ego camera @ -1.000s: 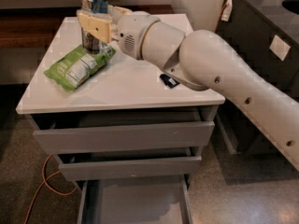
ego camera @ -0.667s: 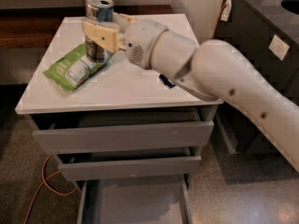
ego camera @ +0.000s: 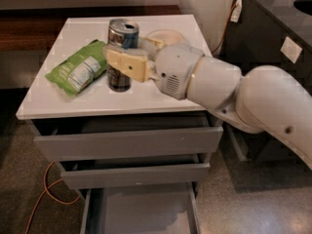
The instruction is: Place redbull can into bottom drawer
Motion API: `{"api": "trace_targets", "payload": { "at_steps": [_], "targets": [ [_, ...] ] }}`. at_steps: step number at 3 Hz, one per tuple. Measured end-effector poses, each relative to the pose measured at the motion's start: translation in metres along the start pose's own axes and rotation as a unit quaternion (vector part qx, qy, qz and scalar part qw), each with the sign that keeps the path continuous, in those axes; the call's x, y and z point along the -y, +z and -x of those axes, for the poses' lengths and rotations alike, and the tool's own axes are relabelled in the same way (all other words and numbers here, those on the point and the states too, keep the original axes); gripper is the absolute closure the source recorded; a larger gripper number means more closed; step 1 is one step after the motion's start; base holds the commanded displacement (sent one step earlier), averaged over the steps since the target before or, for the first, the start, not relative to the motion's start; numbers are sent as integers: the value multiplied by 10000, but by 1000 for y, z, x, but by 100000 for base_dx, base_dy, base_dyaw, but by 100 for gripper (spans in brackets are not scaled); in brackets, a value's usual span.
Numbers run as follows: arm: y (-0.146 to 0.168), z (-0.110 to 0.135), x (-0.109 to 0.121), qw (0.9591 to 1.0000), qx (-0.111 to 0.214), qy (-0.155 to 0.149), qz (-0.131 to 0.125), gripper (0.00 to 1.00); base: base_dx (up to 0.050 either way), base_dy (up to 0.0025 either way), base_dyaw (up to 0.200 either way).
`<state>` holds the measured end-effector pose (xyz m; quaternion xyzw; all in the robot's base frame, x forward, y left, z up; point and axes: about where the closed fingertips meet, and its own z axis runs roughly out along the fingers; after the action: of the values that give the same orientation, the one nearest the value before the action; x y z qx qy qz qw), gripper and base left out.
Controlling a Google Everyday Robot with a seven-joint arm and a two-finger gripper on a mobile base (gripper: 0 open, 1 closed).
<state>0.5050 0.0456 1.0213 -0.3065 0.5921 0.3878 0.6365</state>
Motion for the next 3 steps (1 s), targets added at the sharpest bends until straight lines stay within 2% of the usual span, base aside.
{"api": "trace_targets", "payload": {
  "at_steps": [1, 2, 3],
  "targets": [
    [-29, -19, -4, 9989, -456, -79, 74, 100, 0, 0, 0],
    [-40, -37, -10, 9958, -862, -183, 235, 100, 0, 0, 0],
    [-39, -39, -12, 9954, -906, -186, 256, 100, 0, 0, 0]
  ]
}}
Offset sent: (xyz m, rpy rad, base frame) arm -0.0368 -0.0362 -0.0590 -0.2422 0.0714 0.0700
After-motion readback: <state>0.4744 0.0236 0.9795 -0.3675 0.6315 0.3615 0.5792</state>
